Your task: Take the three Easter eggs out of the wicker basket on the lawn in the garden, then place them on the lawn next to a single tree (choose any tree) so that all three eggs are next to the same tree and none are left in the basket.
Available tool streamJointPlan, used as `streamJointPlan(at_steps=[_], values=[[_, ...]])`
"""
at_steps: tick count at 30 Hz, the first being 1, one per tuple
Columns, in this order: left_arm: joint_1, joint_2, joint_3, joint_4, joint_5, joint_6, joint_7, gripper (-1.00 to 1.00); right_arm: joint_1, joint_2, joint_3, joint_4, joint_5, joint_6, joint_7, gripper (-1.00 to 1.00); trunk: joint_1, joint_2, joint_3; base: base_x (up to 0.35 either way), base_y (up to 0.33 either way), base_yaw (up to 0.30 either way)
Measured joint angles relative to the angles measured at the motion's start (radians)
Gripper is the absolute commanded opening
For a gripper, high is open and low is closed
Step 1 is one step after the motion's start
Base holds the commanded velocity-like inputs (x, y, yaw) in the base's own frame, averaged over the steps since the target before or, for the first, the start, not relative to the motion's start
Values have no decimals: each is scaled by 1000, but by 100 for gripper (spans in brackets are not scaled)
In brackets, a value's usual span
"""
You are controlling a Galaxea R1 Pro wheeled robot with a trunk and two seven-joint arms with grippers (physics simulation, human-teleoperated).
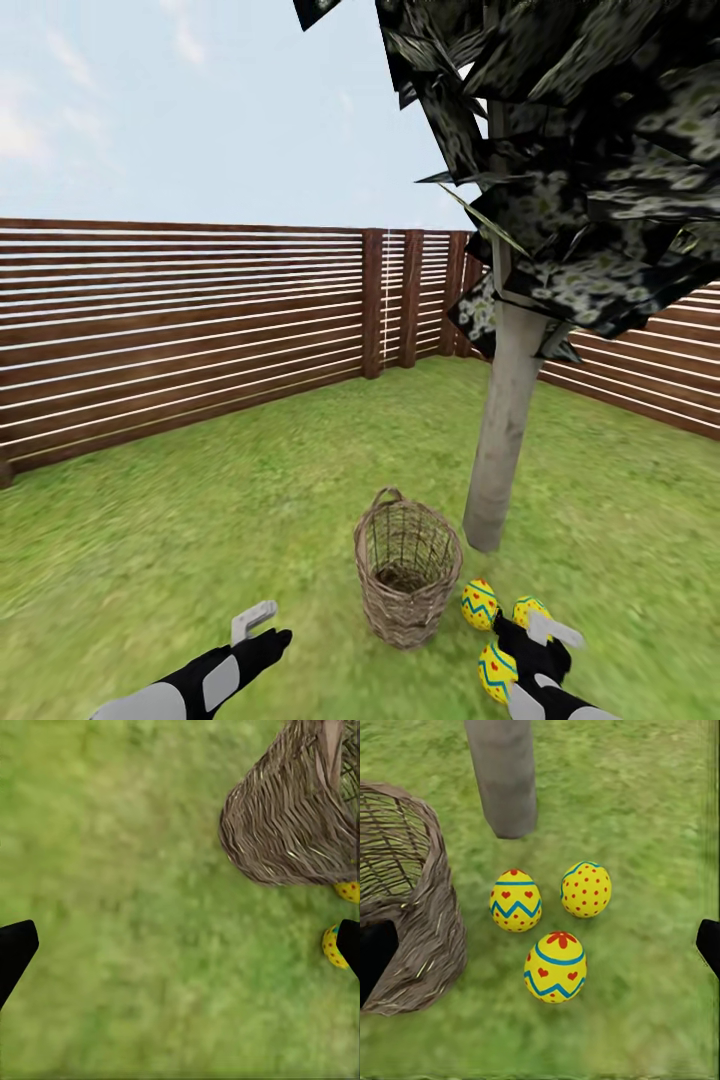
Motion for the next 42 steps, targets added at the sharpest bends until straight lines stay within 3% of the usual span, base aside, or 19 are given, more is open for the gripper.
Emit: streamJointPlan(at_steps=[5,11,42], values=[[15,1,-1,0,-2,3,10,100,18,-2,1,17,0,4,-1,100,-19,35,16,0,0,0],[89,0,-2,0,-4,4,27,100,74,0,1,21,-2,4,-2,100,-42,77,34,0,0,0],[180,-8,-3,0,-7,6,29,100,128,5,1,22,-3,7,-3,100,-161,294,132,0,0,0]])
